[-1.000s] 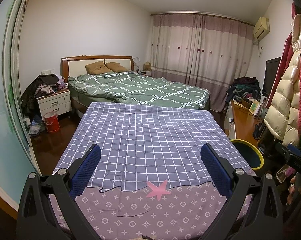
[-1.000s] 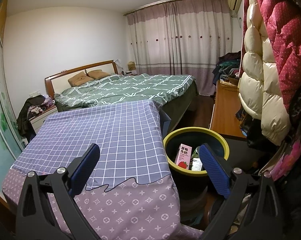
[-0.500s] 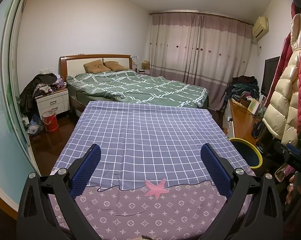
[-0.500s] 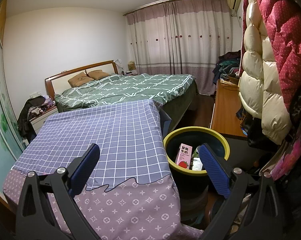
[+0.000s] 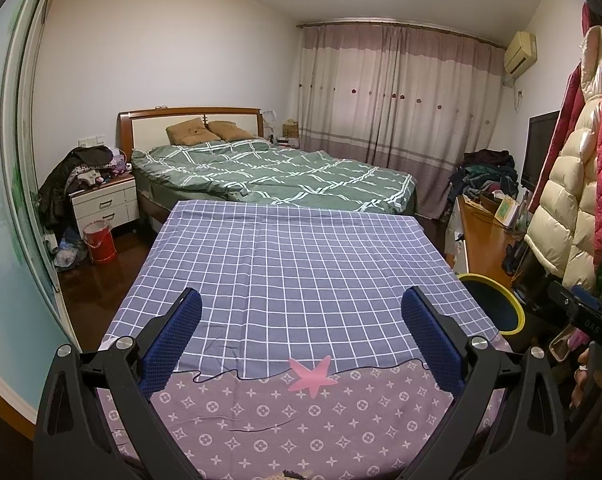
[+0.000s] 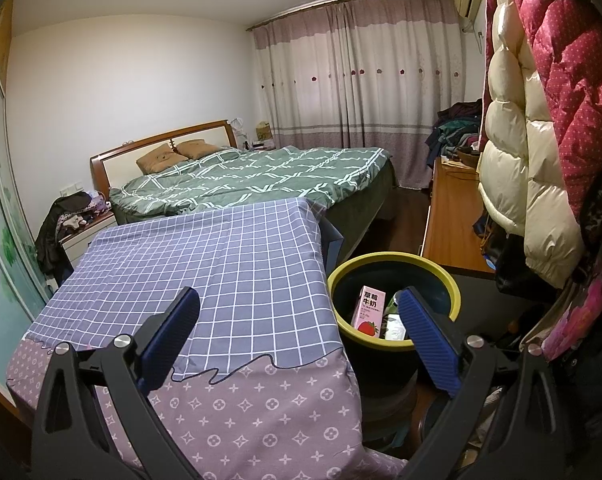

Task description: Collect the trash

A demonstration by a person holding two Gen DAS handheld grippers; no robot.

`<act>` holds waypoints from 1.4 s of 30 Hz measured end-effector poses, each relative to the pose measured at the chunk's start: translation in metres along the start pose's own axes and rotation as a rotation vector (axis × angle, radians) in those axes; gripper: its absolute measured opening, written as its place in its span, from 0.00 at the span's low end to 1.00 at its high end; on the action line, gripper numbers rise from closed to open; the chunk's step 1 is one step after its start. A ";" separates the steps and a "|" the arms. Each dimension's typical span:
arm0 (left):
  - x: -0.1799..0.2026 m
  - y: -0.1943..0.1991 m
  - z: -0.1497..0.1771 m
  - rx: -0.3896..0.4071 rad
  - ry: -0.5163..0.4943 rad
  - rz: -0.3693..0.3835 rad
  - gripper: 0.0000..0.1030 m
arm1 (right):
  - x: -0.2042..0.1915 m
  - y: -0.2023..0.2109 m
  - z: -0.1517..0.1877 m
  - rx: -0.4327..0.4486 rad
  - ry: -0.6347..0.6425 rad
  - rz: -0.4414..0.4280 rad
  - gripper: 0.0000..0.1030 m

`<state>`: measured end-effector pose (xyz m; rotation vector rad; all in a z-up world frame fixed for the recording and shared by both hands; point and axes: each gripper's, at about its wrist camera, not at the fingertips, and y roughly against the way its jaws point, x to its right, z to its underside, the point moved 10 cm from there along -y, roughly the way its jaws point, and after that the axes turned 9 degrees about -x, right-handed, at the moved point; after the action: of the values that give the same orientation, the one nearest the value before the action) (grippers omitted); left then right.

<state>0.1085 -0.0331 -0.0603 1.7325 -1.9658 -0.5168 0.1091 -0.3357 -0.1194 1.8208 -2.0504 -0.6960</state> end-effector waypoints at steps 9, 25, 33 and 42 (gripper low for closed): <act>0.002 -0.002 0.004 -0.004 -0.002 0.001 0.95 | 0.000 0.000 0.000 -0.002 -0.001 0.000 0.92; 0.001 -0.010 0.005 -0.022 0.002 0.019 0.95 | -0.002 -0.005 0.003 -0.010 -0.002 -0.002 0.92; 0.003 -0.011 0.005 -0.023 -0.009 0.016 0.95 | -0.003 -0.005 0.004 -0.012 -0.003 -0.001 0.92; 0.011 -0.018 0.001 -0.026 -0.021 0.014 0.95 | -0.004 -0.007 0.004 -0.012 0.004 -0.004 0.92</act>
<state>0.1214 -0.0461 -0.0702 1.7024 -1.9753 -0.5553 0.1133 -0.3315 -0.1261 1.8190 -2.0357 -0.7037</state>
